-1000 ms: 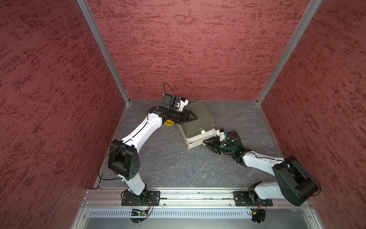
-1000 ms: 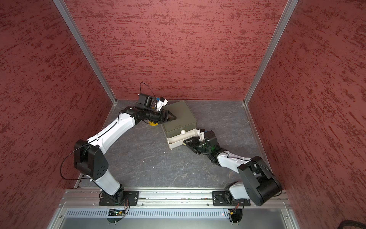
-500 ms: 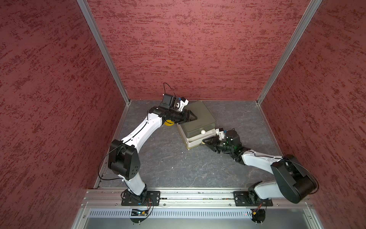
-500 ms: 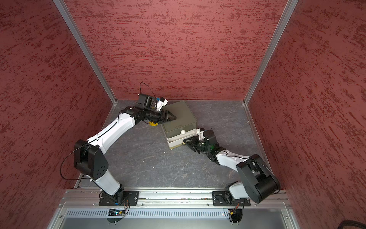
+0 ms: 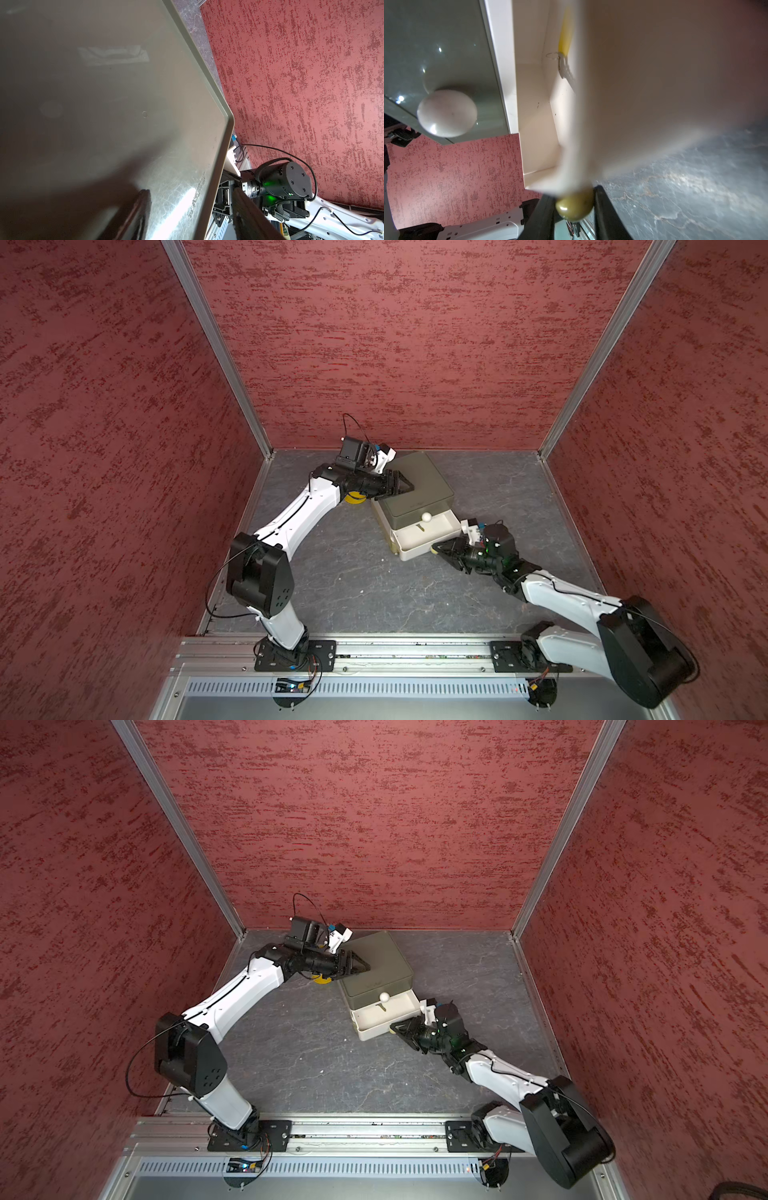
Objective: Take the keys out of the drawer
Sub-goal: Open the drawer in the storage box.
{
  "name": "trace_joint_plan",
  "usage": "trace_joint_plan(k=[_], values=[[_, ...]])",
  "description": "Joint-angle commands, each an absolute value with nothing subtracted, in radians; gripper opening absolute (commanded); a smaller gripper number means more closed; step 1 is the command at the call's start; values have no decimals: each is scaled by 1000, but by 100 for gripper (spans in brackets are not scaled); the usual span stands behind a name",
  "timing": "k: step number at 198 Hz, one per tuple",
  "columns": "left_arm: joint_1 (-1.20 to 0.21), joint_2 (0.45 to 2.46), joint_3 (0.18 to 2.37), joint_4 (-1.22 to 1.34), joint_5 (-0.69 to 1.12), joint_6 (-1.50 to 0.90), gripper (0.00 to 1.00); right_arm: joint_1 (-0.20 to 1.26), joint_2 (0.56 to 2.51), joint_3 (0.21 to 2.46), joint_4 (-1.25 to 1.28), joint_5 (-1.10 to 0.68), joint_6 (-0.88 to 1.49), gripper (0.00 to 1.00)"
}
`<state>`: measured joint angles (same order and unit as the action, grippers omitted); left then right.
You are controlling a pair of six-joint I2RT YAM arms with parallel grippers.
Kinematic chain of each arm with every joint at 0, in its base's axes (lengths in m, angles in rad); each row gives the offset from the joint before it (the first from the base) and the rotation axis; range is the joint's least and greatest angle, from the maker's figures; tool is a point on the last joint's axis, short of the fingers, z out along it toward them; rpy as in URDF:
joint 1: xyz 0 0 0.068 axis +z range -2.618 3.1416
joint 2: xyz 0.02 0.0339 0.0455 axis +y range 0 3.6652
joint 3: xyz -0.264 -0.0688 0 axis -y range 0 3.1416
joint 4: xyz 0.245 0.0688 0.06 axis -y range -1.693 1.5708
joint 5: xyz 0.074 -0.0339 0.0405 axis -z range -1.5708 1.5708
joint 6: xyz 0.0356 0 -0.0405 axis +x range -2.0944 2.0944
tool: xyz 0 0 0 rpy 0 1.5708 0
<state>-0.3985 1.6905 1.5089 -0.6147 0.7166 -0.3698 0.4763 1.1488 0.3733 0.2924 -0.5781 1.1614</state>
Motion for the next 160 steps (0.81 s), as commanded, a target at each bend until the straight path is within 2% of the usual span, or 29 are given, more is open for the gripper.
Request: trace_joint_plan(k=[1, 73, 160], values=[[-395, 1752, 1445, -747, 641, -375, 65, 480, 1062, 344, 234, -565, 1151, 12], [-403, 1762, 1441, -740, 635, -379, 65, 483, 814, 251, 52, -528, 1163, 12], [-410, 1772, 1449, -741, 630, -383, 65, 492, 660, 209, -74, -509, 1176, 11]])
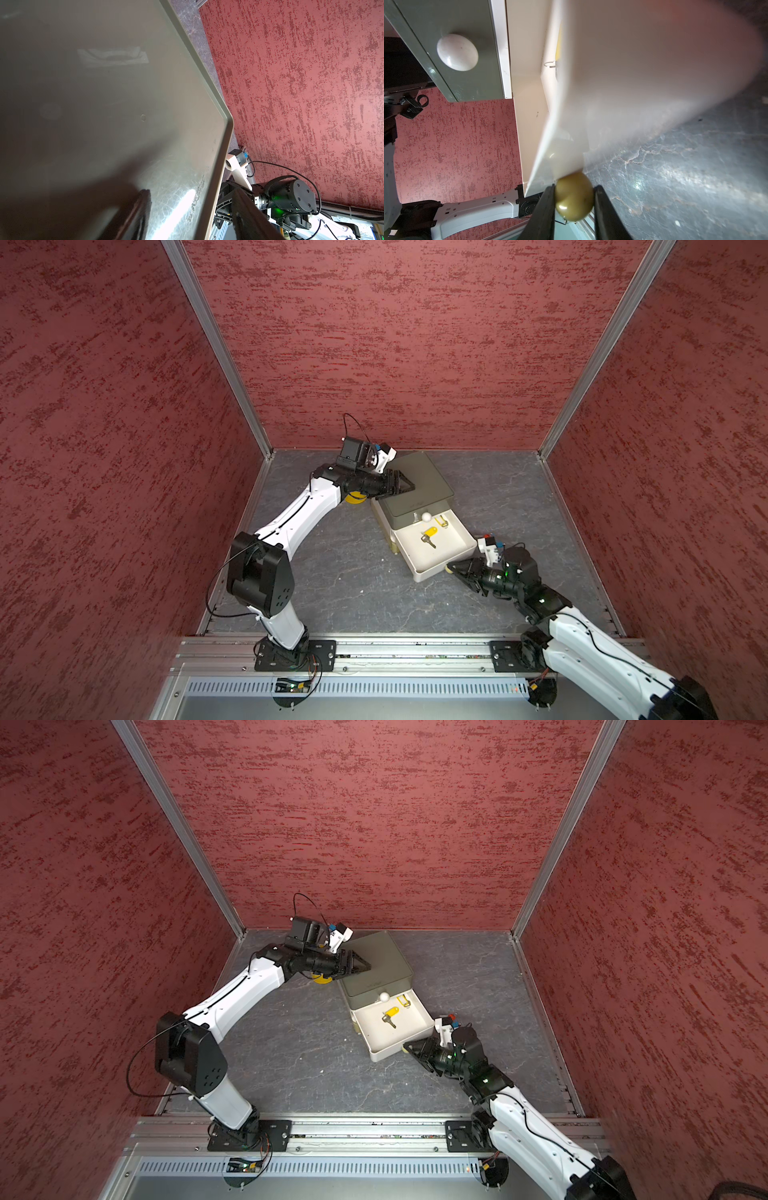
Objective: Take the keys out of the drawer
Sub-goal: Open the drawer in the storage box.
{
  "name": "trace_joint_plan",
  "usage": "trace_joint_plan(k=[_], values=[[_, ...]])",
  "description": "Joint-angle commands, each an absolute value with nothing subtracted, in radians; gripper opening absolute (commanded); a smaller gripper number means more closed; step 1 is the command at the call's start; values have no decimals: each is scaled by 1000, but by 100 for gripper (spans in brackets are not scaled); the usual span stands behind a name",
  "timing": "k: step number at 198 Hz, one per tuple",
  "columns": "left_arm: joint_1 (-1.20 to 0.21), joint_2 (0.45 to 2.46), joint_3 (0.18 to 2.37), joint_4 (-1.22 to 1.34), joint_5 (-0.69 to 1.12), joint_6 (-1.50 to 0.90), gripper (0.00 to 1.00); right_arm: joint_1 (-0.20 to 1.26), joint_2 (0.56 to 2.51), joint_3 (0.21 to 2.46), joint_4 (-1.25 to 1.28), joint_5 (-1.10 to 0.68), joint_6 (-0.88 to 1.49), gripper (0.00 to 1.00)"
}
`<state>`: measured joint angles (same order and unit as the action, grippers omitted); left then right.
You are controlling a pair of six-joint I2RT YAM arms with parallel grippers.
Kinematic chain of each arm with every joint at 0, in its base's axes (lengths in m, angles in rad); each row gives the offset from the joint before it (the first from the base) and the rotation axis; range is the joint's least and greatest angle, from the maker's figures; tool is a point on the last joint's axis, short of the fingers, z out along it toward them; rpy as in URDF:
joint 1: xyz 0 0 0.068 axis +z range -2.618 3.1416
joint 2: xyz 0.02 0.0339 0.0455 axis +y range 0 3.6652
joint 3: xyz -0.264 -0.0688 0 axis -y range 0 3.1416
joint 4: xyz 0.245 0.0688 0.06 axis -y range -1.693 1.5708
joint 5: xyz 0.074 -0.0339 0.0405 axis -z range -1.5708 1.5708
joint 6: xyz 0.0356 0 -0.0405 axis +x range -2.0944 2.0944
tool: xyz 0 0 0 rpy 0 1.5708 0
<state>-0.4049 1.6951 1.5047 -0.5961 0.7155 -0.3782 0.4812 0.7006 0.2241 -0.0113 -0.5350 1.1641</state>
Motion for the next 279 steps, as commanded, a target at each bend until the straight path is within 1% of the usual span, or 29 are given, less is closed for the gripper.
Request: trace_joint_plan(k=[1, 71, 115, 140, 190, 210, 241, 279], values=[[-410, 1772, 1450, -741, 630, -382, 65, 492, 657, 209, -75, -508, 1176, 11], [-420, 1776, 1451, -739, 626, -385, 65, 502, 523, 188, -208, -491, 1178, 11], [-421, 1779, 1451, -739, 625, -385, 65, 504, 523, 186, -210, -492, 1174, 13], [-422, 1781, 1451, -739, 624, -385, 65, 507, 532, 184, -204, -494, 1169, 17], [-422, 1788, 1451, -733, 625, -388, 65, 514, 531, 186, -214, -497, 1164, 38], [-423, 1788, 1448, -731, 624, -389, 65, 514, 514, 203, -266, -488, 1149, 45], [-422, 1787, 1448, -729, 626, -389, 65, 513, 455, 252, -410, -468, 1113, 48], [-422, 1784, 1450, -726, 630, -388, 66, 513, 406, 392, -666, -443, 1037, 49]])
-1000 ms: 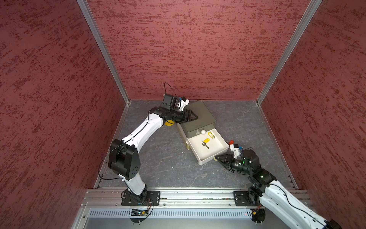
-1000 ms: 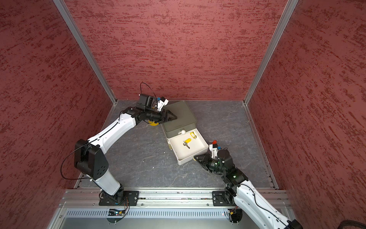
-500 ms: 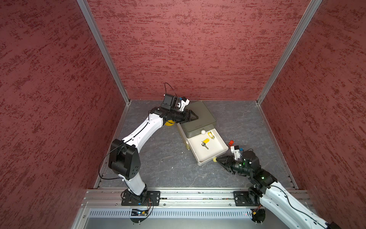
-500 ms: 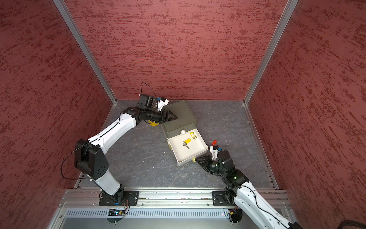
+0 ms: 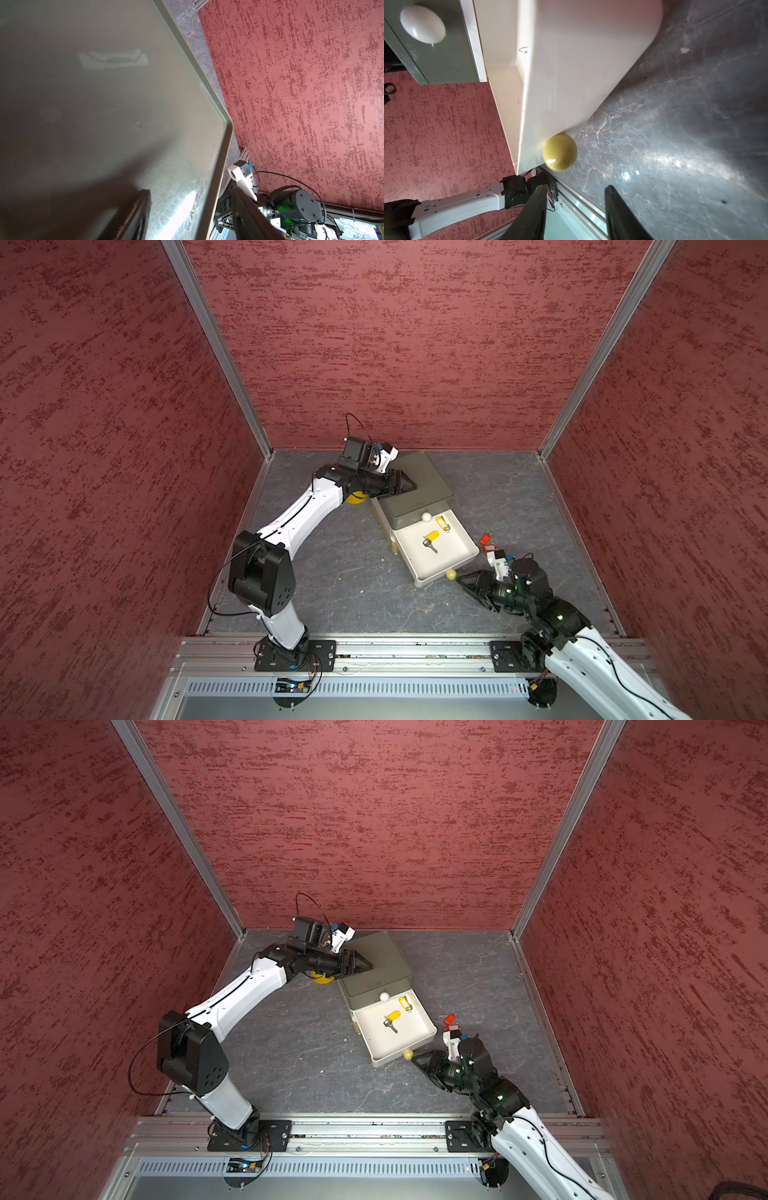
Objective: Take the keys out of the drawer
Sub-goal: Open the drawer in the storage box.
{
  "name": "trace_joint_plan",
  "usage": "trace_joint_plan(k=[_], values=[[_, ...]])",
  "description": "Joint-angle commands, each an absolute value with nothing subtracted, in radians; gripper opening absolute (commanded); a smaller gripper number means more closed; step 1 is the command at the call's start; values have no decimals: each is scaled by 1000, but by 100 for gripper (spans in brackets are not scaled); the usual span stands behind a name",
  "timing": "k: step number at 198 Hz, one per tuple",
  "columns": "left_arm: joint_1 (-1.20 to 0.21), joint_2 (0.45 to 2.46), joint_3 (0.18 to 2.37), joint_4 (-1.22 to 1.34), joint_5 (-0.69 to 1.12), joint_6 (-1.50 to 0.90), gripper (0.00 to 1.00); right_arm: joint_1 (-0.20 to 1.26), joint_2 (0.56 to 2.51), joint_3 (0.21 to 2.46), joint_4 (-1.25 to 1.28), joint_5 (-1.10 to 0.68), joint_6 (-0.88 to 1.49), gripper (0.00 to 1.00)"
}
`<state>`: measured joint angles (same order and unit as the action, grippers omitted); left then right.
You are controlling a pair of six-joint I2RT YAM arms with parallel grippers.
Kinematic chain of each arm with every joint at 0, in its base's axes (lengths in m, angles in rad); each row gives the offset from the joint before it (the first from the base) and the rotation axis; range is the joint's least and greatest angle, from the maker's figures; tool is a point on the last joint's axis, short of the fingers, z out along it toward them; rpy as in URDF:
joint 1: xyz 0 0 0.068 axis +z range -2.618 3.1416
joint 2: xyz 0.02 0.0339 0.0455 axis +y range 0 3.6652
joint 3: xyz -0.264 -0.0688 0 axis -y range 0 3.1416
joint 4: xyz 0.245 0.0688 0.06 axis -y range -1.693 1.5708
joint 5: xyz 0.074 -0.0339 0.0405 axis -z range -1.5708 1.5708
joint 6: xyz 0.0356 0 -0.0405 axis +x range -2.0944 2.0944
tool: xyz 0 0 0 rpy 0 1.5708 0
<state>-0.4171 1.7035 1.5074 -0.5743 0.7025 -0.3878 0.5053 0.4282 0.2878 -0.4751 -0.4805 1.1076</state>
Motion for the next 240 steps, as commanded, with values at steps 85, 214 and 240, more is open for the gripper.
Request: trace_joint_plan(k=[85, 214, 240], values=[[-423, 1771, 1443, -713, 639, -399, 65, 517, 811, 853, -809, -417, 789, 49], [-414, 1753, 1416, -710, 634, -394, 65, 661, 1132, 1002, -591, -149, 358, 43], [-410, 1756, 1416, -709, 634, -393, 66, 669, 1155, 959, -484, -154, 368, 41]])
